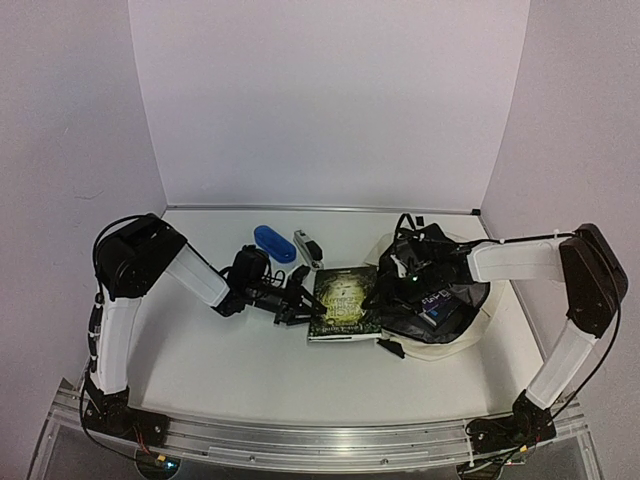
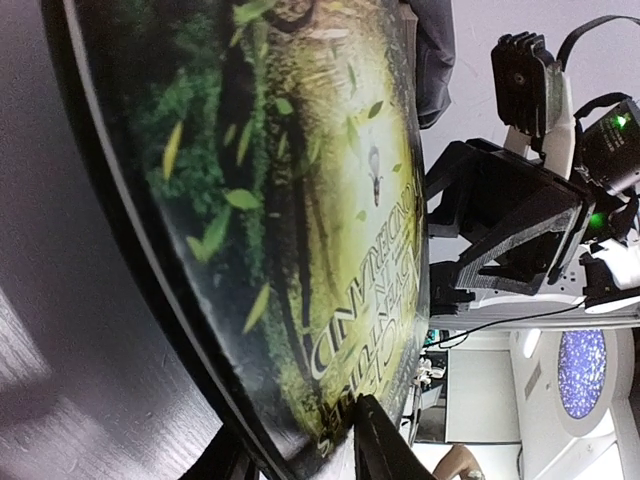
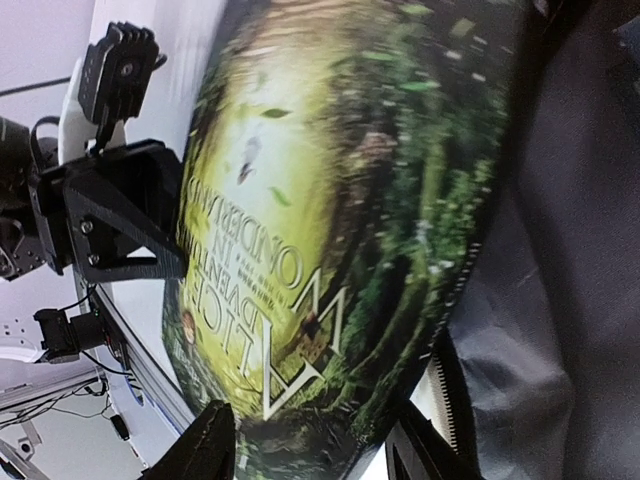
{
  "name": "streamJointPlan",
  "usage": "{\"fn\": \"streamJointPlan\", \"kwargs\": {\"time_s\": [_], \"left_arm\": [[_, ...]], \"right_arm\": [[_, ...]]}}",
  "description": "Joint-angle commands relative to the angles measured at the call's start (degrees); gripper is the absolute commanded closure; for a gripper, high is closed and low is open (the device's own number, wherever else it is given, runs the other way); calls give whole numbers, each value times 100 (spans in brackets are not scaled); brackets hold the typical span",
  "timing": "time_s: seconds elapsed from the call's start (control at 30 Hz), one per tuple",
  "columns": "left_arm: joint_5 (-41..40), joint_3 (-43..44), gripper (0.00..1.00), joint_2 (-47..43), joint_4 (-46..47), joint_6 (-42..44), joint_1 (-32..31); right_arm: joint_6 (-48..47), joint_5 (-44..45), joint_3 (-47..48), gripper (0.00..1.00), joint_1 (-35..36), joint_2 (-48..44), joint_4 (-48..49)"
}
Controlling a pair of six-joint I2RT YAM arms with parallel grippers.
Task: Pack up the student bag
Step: Pick up the book from the center of the board.
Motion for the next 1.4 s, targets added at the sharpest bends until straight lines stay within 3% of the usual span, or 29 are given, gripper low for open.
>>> {"fn": "streamJointPlan", "kwargs": {"time_s": [0.0, 0.27, 0.4, 0.57, 0.73, 0.87, 0.97, 1.17, 1.37], "left_arm": [[187, -86, 74, -288, 1565, -472, -137], [11, -382, 95, -424, 2780, -1213, -137], [-18, -513, 100, -734, 2578, -1063, -137], [12, -688, 100, -1260, 1810, -555, -146], [74, -678, 100, -1889, 584, 255, -151], [172, -368, 100, -2378, -1050, 1295, -251], [218, -139, 100, -2721, -2284, 2103, -332], [283, -1, 100, -3355, -3614, 3149, -479], [428, 302, 100, -3516, -4631, 3677, -750]], "right_arm": [[-142, -158, 78, 50, 55, -42, 606], [-595, -215, -88, 47, 55, -275, 625], [-860, -249, -96, 37, 54, -514, 613], [-1440, -244, -18, 16, -60, -915, 251], [-2615, 6, 451, 7, -173, -1145, -1117], [-3794, 58, 917, 2, -307, -1458, -2177], [-4651, 23, 1351, 2, -330, -1657, -3013], [-5450, -138, 2053, 2, -325, -1663, -4644], [-5529, -1070, 2490, 2, -329, -1347, -5057]]}}
